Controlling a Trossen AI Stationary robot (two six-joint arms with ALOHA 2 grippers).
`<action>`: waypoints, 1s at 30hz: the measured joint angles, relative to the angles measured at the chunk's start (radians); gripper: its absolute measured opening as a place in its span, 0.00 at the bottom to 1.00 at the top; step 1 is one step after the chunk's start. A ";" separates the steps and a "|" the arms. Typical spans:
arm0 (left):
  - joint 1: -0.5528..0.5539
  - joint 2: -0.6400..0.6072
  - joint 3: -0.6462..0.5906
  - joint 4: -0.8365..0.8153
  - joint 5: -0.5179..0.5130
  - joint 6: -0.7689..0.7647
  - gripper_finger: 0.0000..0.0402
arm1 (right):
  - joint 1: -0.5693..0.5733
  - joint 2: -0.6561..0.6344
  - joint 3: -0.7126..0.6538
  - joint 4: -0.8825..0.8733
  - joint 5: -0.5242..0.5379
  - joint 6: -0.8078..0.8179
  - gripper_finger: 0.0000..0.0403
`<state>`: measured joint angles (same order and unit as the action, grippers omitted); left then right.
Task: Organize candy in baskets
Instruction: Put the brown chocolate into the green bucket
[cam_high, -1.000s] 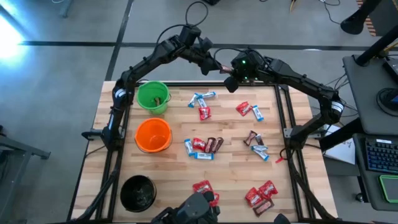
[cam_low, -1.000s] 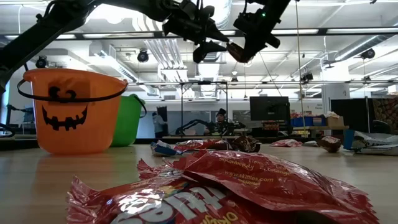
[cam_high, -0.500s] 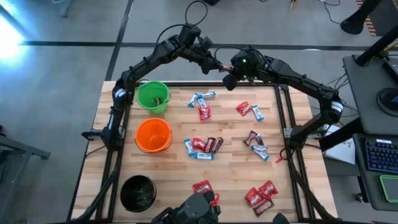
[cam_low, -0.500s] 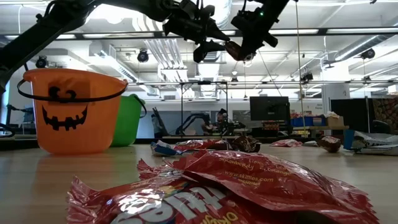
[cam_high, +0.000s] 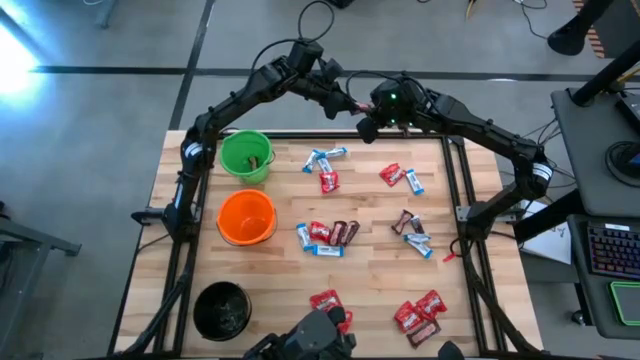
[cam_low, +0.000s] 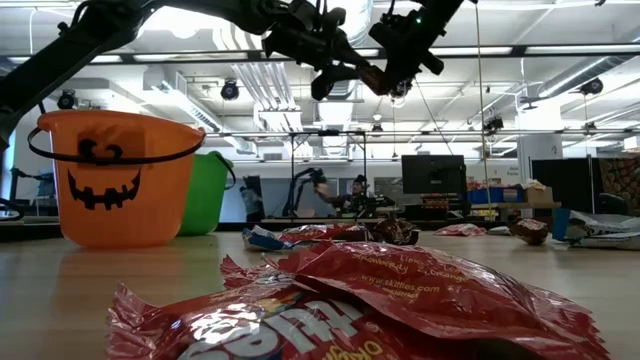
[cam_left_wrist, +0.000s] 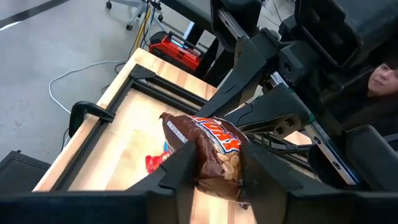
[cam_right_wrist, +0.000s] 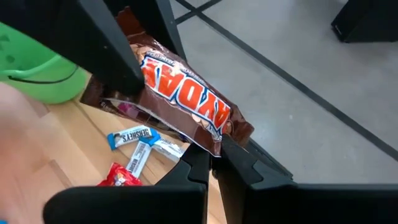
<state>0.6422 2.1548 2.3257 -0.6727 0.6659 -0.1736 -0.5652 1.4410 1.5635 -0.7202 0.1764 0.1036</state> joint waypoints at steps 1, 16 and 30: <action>0.000 0.000 0.000 0.000 0.000 0.002 0.19 | 0.000 0.000 0.000 0.000 0.000 0.000 0.02; 0.000 0.001 0.000 -0.001 -0.002 -0.004 0.00 | 0.000 0.000 0.000 -0.002 0.006 0.000 0.03; 0.015 -0.001 0.000 -0.013 0.002 -0.007 0.00 | 0.000 -0.008 0.000 -0.024 0.010 -0.002 0.29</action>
<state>0.6569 2.1535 2.3257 -0.6853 0.6676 -0.1806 -0.5652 1.4326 1.5639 -0.7445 0.1867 0.1012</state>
